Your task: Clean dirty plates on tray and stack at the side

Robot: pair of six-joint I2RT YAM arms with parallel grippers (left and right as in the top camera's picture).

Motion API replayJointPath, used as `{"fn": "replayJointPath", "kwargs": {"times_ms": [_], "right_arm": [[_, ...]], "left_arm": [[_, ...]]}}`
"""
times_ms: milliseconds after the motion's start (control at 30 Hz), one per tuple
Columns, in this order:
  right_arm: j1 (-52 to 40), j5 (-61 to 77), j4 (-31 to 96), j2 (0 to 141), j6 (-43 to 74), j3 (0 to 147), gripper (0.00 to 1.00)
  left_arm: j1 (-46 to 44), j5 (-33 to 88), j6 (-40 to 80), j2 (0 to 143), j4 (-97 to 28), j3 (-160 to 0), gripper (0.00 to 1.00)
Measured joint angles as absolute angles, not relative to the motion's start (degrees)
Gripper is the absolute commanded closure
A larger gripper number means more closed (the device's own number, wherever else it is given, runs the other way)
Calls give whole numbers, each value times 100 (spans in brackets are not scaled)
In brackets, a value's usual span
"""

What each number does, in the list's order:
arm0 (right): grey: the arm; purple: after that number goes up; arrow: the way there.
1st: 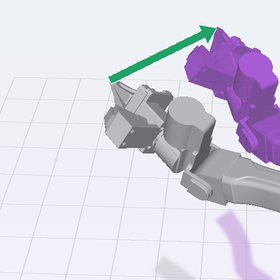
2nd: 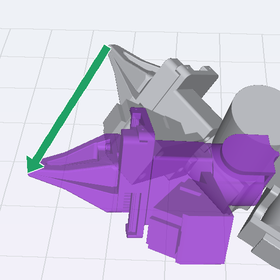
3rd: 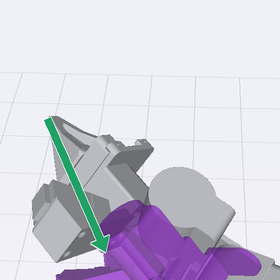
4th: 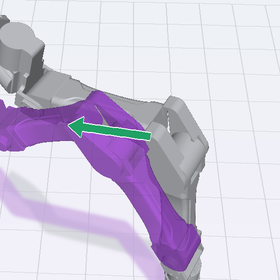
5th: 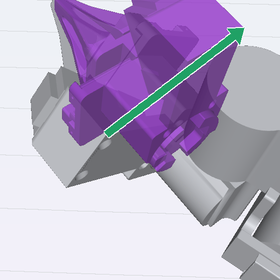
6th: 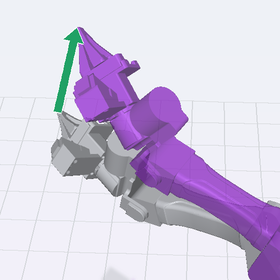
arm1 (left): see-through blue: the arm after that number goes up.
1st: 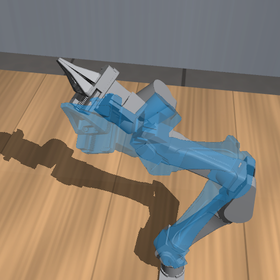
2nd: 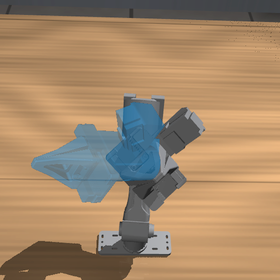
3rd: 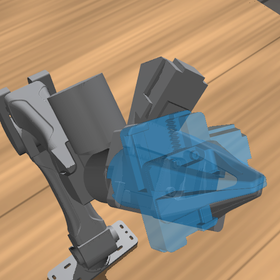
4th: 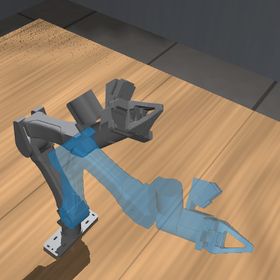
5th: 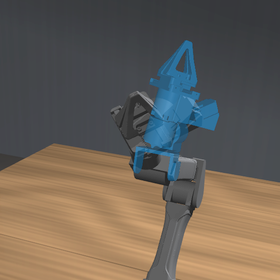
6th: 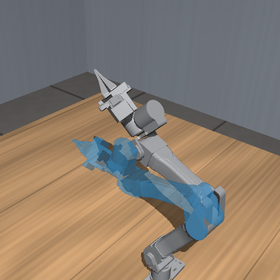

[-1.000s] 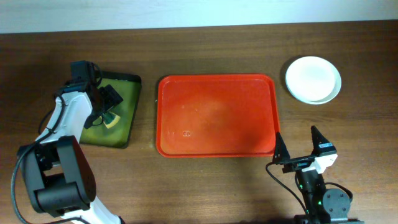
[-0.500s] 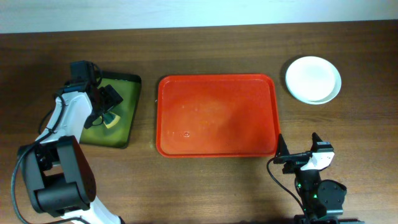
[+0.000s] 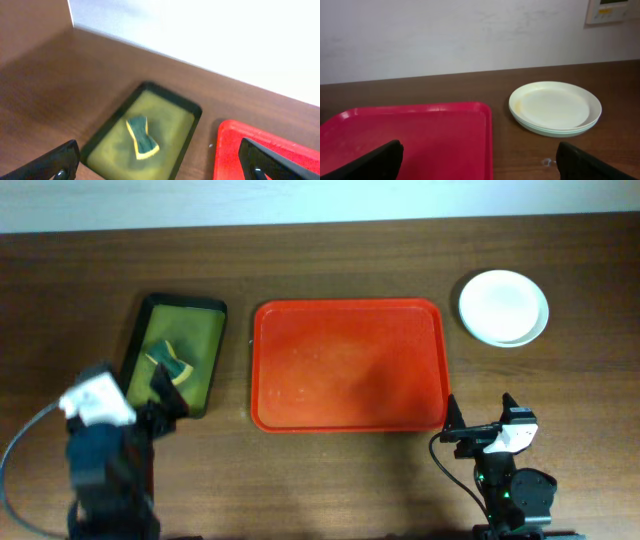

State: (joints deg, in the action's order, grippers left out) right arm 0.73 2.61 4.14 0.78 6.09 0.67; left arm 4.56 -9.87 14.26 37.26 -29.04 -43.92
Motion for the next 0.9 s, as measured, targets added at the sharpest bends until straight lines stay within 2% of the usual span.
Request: {"fn": "replayJointPath", "kwargs": {"times_ms": [100,167,267,333,433,600,700,900], "right_arm": [[73,255,423,84,604,73,1],[73,257,425,82,609,73,2],[73,255,425,80,607,73,2],[73,257,425,80,609,73,2],[73,255,425,80,604,73,2],[73,255,425,80,602,73,2],[73,257,425,80,604,73,2],[73,257,425,80,602,73,2]], "left_arm": [[423,-991,1214,1411,-2847,-3426,1],[423,-989,1155,808,-2469,-2980,0],[423,-711,1000,145,-1129,-1682,1],[421,-10,301,82,-115,-1035,1],[412,316,-296,73,416,-263,1],[408,-183,-207,64,-336,-93,1],[408,-578,115,64,-392,-84,1],[408,-637,158,64,-416,-84,1]]}}
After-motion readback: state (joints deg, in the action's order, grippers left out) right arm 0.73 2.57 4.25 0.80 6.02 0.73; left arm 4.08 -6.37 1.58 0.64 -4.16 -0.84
